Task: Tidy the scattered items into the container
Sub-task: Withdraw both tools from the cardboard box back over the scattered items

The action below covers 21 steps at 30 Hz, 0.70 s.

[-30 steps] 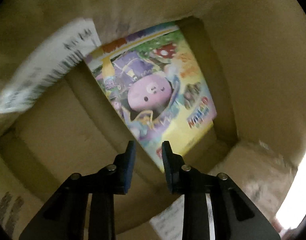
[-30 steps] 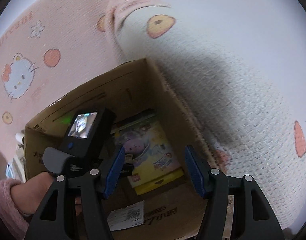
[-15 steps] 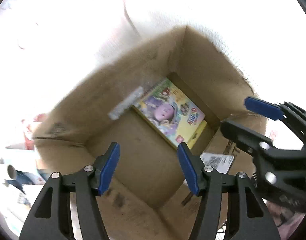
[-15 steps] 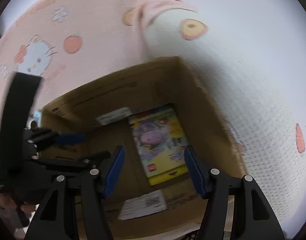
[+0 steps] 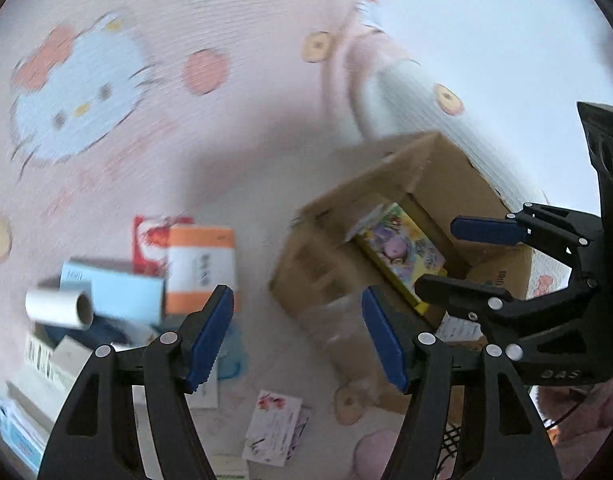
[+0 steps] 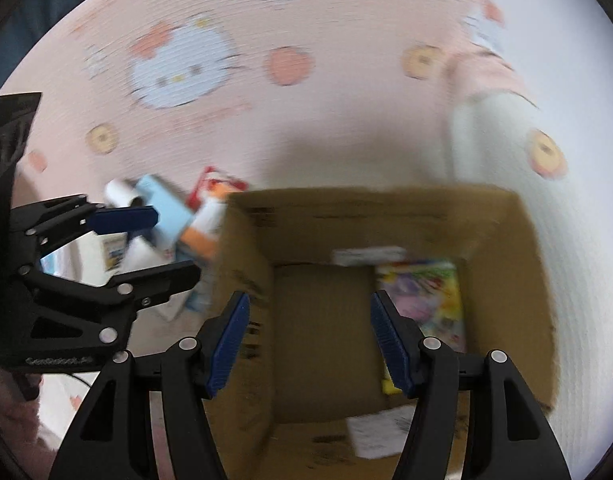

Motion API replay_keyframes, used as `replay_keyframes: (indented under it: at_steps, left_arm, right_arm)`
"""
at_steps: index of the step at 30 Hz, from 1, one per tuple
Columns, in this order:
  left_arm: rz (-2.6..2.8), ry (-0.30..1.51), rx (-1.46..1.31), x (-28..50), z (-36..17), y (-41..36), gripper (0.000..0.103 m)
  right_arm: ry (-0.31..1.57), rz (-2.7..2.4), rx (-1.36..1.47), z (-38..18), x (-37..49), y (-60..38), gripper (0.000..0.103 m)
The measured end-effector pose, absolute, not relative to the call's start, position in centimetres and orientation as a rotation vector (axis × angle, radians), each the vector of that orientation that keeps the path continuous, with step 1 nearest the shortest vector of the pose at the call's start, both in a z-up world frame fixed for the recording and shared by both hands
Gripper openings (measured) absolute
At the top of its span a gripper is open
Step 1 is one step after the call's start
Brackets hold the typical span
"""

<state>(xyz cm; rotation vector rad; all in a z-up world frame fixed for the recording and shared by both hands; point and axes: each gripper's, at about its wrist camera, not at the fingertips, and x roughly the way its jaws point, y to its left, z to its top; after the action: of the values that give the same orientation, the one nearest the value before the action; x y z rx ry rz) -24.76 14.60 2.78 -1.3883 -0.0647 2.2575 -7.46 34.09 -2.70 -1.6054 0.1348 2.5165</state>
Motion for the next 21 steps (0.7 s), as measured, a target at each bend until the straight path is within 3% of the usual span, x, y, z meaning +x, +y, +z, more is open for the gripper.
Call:
replay_keyframes:
  at_steps: [6, 12, 14, 16, 18, 21]
  left_arm:
    - [2.353, -0.193, -1.404, -24.0, 1.1, 7.9, 0.07]
    - [2.456, -0.21, -1.434, -22.1, -0.4, 2.3, 0.07]
    - [2.482, -0.215, -1.444, -21.1, -1.1, 0.9, 0.07]
    - [2.522, -0.243, -1.439, -20.1, -1.8, -0.5, 0.07]
    - [2.541, -0.279, -1.443, -19.2, -2.5, -1.4, 0.07]
    - [2.529, -0.284, -1.459, -17.4, -3.7, -2.0, 0.07]
  right_arm:
    - [0.077, 2.67, -1.633, -3.1, -10.6, 29.1, 0.06]
    - [0.015, 2.675, -1.689, -3.9, -12.2, 26.2, 0.061]
    - [0.02, 2.71, -1.589, -3.6, -11.4, 25.8, 0.061]
    - [0.006, 2.79, -1.4, -3.3, -10.0, 24.5, 0.065]
    - [0.035, 2.839, -1.332, -3.8, -9.4, 23.3, 0.08]
    - [0.211, 2.891, -1.429, -5.4, -9.5, 21.8, 0.08]
